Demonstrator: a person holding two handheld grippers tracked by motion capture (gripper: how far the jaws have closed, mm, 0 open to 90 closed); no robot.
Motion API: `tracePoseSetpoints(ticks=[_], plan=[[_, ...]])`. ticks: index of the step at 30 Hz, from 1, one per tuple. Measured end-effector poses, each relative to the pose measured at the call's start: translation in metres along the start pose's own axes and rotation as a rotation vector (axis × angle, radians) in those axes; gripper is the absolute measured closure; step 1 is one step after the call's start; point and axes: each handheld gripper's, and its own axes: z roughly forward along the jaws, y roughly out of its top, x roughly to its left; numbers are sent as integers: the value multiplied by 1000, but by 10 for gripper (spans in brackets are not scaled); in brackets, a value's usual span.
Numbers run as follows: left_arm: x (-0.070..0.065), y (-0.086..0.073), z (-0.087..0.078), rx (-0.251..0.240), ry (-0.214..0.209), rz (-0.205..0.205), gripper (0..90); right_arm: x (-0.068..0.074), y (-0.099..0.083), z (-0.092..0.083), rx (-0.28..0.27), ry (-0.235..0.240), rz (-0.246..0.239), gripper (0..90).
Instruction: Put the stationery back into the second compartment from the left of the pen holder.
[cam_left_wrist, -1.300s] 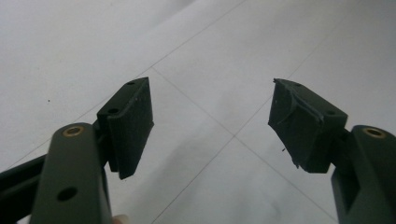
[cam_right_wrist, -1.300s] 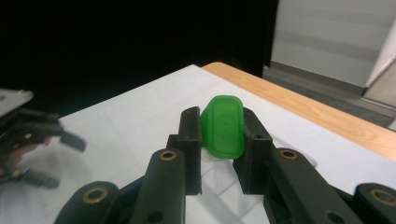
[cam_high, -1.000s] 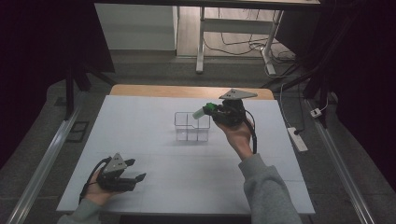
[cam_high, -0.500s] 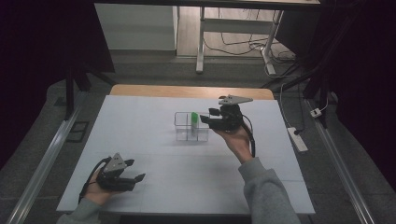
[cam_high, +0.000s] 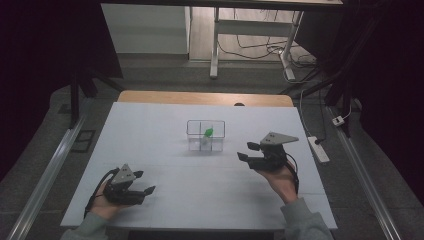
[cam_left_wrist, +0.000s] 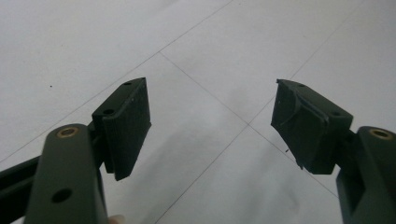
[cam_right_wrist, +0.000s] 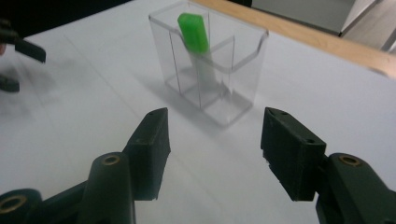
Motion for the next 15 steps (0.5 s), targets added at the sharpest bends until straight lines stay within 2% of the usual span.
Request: tracePoseSetpoints(ticks=[4, 8, 15], plan=[[1, 0, 0, 2, -1, 0, 278, -2, -26, -14, 15, -16, 18, 406], [1, 0, 1, 3, -2, -1, 278, -3, -47, -24, 46, -36, 10, 405], [1, 1, 1, 4, -3, -2, 279, -6, -66, -29, 83, -49, 12, 406]])
